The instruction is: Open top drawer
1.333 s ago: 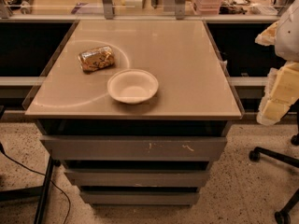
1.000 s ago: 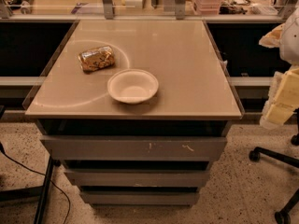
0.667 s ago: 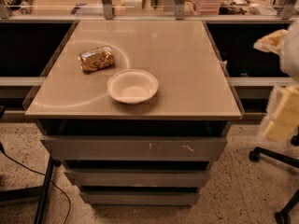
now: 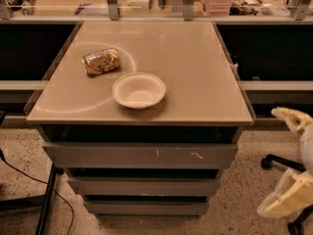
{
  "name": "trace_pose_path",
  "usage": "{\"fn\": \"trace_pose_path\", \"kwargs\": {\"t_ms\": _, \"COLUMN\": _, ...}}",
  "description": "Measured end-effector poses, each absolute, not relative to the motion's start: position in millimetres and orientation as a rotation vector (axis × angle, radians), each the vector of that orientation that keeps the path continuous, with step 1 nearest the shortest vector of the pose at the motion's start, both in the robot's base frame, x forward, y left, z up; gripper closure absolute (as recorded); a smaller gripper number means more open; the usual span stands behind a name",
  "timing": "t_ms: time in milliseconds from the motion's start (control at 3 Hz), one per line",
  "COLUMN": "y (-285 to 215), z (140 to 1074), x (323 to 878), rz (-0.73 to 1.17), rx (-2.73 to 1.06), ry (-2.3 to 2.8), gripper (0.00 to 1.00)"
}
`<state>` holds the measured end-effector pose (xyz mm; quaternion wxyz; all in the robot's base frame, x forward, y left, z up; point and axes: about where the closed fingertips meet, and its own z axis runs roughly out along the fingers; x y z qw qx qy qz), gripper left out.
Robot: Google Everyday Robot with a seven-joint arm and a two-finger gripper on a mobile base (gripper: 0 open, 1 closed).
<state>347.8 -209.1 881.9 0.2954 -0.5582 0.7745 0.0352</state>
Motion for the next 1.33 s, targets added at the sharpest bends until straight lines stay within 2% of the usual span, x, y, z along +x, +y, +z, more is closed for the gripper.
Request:
{"fn": "trace_pose_path", "kwargs": {"t_ms": 667, "y": -175, "z": 710, "x": 339, "rz": 0.588, "rx": -1.291, "ry": 2.083, "gripper": 0.00}}
{"fn": "trace_pose_path", "kwargs": {"t_ms": 1000, "y": -159, "z": 681, "x": 369, "rz": 0.671, "rx": -1.285, "ry": 2.035, "gripper": 0.00}}
{"fn": "trace_pose_path", "kwargs": {"t_ms": 1333, "y": -150, "z": 694, "x": 417, "rz": 0.608, "rx": -1.326, "ry": 1.977, "gripper": 0.00}}
